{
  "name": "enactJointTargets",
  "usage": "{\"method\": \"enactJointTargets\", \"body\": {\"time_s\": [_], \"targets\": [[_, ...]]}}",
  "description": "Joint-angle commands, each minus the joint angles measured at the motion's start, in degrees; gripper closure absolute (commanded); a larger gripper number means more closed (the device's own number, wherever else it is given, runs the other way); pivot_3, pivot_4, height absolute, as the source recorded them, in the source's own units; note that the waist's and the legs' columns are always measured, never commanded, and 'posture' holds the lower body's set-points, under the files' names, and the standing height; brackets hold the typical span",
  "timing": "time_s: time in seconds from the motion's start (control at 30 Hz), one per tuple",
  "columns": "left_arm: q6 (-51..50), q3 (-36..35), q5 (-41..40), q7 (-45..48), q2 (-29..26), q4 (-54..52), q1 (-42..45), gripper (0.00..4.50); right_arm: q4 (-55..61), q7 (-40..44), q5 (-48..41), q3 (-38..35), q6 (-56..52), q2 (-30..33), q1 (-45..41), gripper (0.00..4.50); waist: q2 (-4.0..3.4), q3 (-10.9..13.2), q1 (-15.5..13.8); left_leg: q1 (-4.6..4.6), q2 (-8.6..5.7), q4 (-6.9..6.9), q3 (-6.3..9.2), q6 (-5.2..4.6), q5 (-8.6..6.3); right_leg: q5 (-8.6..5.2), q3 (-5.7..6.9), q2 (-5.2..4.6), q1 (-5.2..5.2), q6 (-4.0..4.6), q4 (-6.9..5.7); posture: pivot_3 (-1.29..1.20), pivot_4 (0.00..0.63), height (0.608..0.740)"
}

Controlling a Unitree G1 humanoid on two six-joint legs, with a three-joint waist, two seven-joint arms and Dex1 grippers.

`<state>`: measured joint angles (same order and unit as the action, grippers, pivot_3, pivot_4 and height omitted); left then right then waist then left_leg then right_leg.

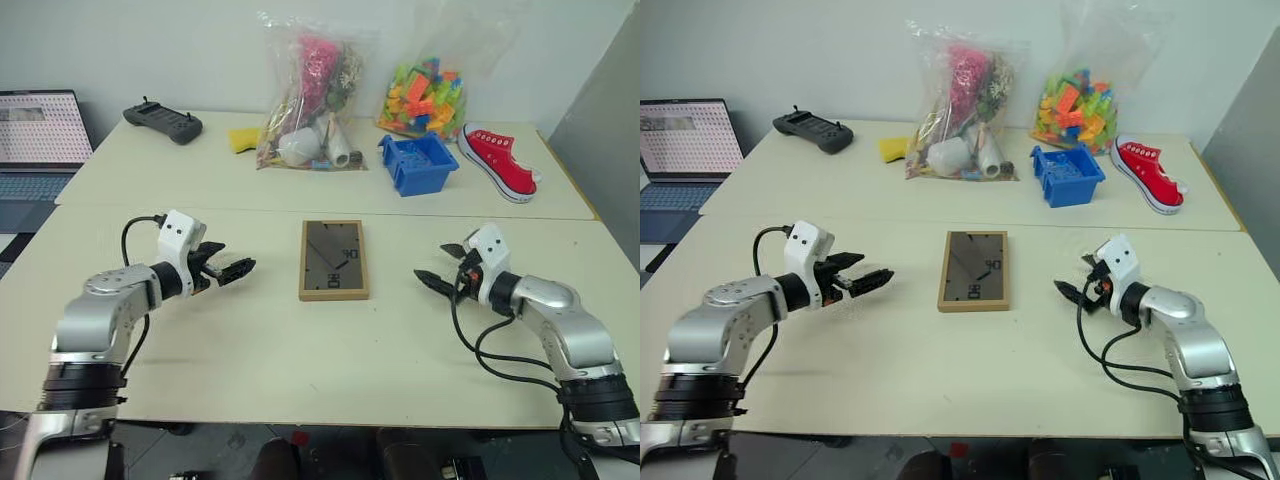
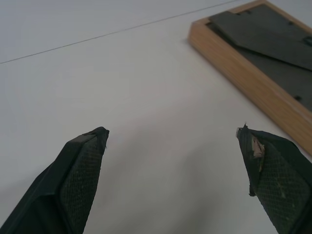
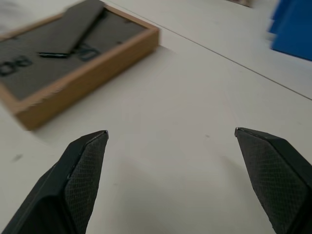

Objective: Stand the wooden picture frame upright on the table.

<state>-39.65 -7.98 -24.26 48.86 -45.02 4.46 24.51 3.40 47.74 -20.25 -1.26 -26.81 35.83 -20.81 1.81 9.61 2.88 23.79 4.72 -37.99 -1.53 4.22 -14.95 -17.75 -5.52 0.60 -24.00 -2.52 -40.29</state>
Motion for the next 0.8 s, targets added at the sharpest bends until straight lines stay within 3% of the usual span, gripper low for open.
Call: {"method": "enactJointTargets", "body": {"time_s": [0.03,0.33,0.37,0.5,0.7,0.8], "targets": [[1.6,0.8,0.4,3.9,-2.4,0.4,1.8,0.0,1.0,5.8,-2.8,-1.6,1.1,2.5,-1.5,0.08,0.0,0.0,-0.1,0.0,0.0,0.0,0.0,0.0,0.0,0.0,0.0,0.0,0.01,0.0,0.02,0.0,0.15,0.74],[2.3,0.3,0.0,1.8,1.1,0.7,4.1,0.0,-2.7,4.3,-0.5,-1.0,3.7,1.1,-3.6,0.08,0.01,0.0,-0.4,0.02,0.0,-0.03,0.0,0.0,0.0,0.0,-0.02,0.0,0.02,0.0,0.06,0.0,0.15,0.74],[2.1,0.0,-0.4,2.2,1.2,0.6,4.1,0.17,-3.0,5.1,-1.0,-0.9,3.6,1.1,-3.9,0.03,0.0,0.0,-0.5,0.03,0.01,-0.03,0.0,0.0,0.0,0.0,-0.01,0.0,0.01,0.0,0.06,0.0,0.15,0.74],[1.9,-0.3,-1.5,2.6,2.0,1.5,5.6,0.88,-5.6,5.4,-1.8,-1.3,3.9,-0.1,-6.8,0.71,0.0,0.0,-0.5,0.02,0.01,-0.06,-0.01,0.0,0.0,0.0,-0.02,0.0,0.0,0.0,0.03,0.0,0.15,0.74],[2.3,0.7,-0.9,3.0,2.8,1.9,6.9,2.23,-6.9,6.0,-1.6,-0.2,3.8,-1.8,-9.6,2.27,0.0,0.0,-0.6,0.03,0.01,-0.07,0.0,0.0,0.0,0.0,-0.01,0.0,0.0,0.0,0.0,0.0,0.15,0.74],[5.3,3.1,1.9,0.7,5.7,4.1,8.0,2.8,-10.9,4.0,-1.2,0.1,4.8,-5.2,-11.7,2.89,0.01,0.0,-0.9,0.02,0.0,-0.08,0.0,0.0,0.0,0.0,0.0,-0.01,0.01,0.0,0.0,0.0,0.15,0.74]]}}
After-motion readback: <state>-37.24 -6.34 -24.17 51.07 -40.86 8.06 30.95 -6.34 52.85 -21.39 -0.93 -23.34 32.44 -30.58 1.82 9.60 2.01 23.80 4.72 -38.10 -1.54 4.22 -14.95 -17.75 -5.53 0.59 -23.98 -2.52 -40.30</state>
